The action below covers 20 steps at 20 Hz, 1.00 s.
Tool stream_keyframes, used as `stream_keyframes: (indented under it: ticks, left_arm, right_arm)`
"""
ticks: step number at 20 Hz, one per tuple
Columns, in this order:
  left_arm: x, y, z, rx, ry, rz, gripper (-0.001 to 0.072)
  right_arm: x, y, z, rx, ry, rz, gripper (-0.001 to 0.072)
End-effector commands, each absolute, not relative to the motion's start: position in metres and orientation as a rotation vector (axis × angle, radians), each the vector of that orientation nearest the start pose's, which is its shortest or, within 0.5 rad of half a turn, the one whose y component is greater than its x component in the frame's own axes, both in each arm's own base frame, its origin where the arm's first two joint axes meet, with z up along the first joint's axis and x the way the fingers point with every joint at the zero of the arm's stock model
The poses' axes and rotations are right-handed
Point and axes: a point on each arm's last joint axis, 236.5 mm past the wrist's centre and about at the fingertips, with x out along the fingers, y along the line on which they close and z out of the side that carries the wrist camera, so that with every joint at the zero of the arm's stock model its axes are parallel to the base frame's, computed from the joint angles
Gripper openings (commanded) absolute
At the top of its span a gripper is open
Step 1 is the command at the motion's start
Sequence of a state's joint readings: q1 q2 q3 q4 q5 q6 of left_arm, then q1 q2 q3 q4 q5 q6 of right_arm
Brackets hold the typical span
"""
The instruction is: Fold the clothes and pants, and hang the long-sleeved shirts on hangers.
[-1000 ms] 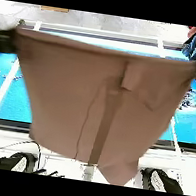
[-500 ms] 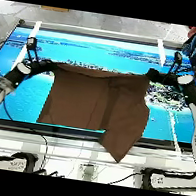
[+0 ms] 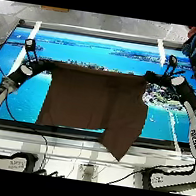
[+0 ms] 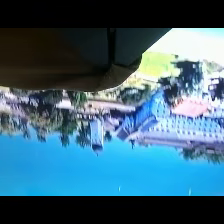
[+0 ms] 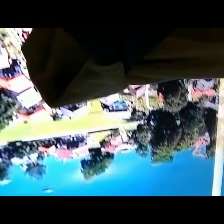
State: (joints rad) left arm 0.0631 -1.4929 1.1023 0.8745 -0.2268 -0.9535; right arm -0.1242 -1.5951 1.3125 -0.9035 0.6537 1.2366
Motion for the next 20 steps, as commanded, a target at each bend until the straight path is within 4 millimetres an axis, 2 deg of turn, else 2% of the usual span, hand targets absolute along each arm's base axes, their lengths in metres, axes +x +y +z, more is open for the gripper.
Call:
stream_keyframes:
  ticks: [1,3,5,7,12,17,18,19,20]
  left_arm:
    - [0.505,-0.011,-0.008,-0.144,0.797,-0.202,0.0009]
    - [0.477,-0.016,-0.026,-0.153,0.930,-0.273,0.0009]
    - [0.458,-0.018,-0.036,-0.148,1.012,-0.314,0.0009]
    - [0.451,-0.015,-0.043,-0.119,1.045,-0.321,0.0009]
    - [0.432,-0.018,-0.072,-0.122,1.162,-0.356,0.0009]
    - [0.425,-0.020,-0.080,-0.135,1.201,-0.373,0.0011]
    - [0.425,-0.017,-0.079,-0.138,1.199,-0.367,0.0027]
    - [0.425,-0.015,-0.079,-0.141,1.198,-0.362,0.0100]
    - [0.425,-0.013,-0.078,-0.145,1.197,-0.359,0.0311]
  right_arm:
    - [0.491,0.031,-0.013,0.452,1.063,0.236,0.0014]
    - [0.457,0.041,-0.025,0.415,1.212,0.296,0.0014]
    - [0.436,0.043,-0.032,0.385,1.298,0.320,0.0014]
    - [0.427,0.040,-0.039,0.363,1.342,0.317,0.0014]
    - [0.400,0.037,-0.073,0.406,1.445,0.258,0.0014]
    - [0.395,0.038,-0.077,0.425,1.462,0.248,0.0029]
    - [0.395,0.038,-0.077,0.424,1.463,0.248,0.0152]
    - [0.395,0.038,-0.077,0.424,1.463,0.248,0.0349]
    - [0.395,0.038,-0.077,0.421,1.462,0.248,0.0475]
